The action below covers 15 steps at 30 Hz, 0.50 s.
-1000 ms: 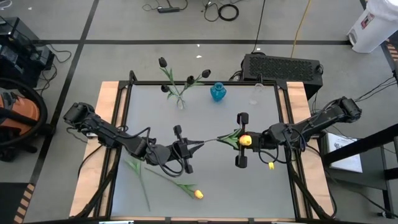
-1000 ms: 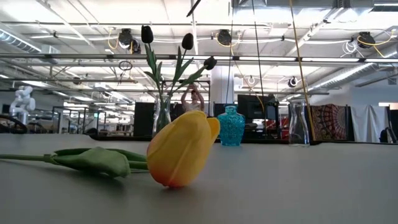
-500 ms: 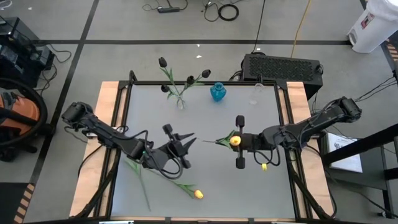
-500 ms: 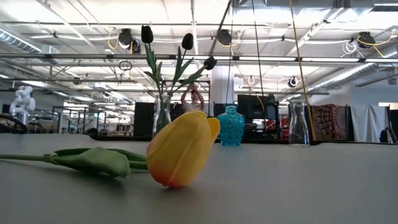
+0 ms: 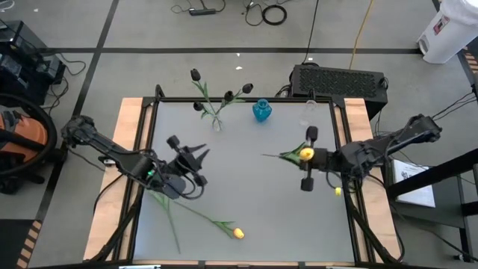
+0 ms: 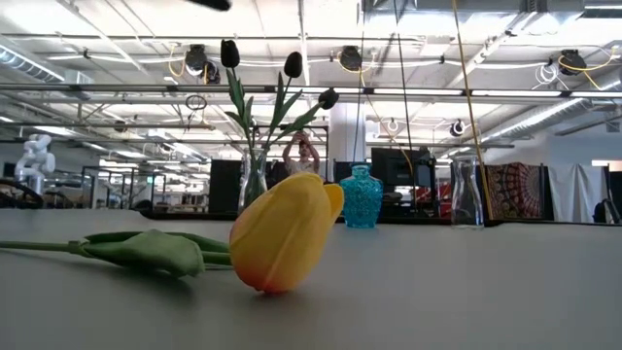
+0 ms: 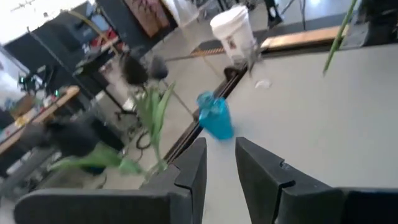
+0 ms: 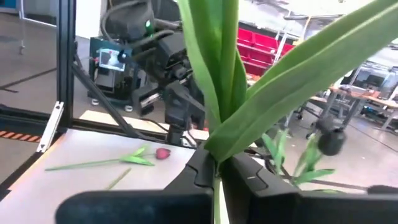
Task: Sort flowers into vase by color
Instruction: Put the yellow flower into the right transparent flower vase
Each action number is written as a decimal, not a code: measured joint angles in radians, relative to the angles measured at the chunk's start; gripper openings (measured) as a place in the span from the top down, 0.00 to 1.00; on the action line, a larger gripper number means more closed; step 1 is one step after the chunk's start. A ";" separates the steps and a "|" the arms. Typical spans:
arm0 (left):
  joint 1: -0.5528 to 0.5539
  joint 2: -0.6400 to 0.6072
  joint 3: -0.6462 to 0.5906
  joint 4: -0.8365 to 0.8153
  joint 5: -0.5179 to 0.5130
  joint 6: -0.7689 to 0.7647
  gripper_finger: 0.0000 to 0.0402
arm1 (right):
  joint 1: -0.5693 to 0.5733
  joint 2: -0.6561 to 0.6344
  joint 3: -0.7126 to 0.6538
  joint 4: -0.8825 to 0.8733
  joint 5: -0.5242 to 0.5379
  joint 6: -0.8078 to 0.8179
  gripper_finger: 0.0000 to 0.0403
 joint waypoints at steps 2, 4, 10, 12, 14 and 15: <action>0.000 -0.028 0.000 -0.113 0.000 -0.086 0.77 | 0.000 -0.039 0.000 -0.043 0.046 -0.004 0.99; 0.000 -0.051 0.000 -0.226 0.000 -0.174 0.77 | 0.000 -0.074 0.000 -0.088 0.108 -0.012 0.99; 0.000 -0.071 0.000 -0.541 -0.029 -0.444 0.77 | 0.000 -0.158 0.000 -0.196 0.266 -0.033 0.99; 0.000 -0.072 -0.003 -0.624 -0.038 -0.528 0.77 | -0.002 -0.183 0.000 -0.231 0.311 -0.033 0.99; 0.000 -0.072 -0.023 -0.678 -0.054 -0.598 0.77 | -0.011 -0.207 0.000 -0.264 0.353 -0.034 0.99; 0.000 -0.071 -0.032 -0.702 -0.062 -0.630 0.77 | -0.017 -0.218 0.000 -0.280 0.369 -0.034 0.99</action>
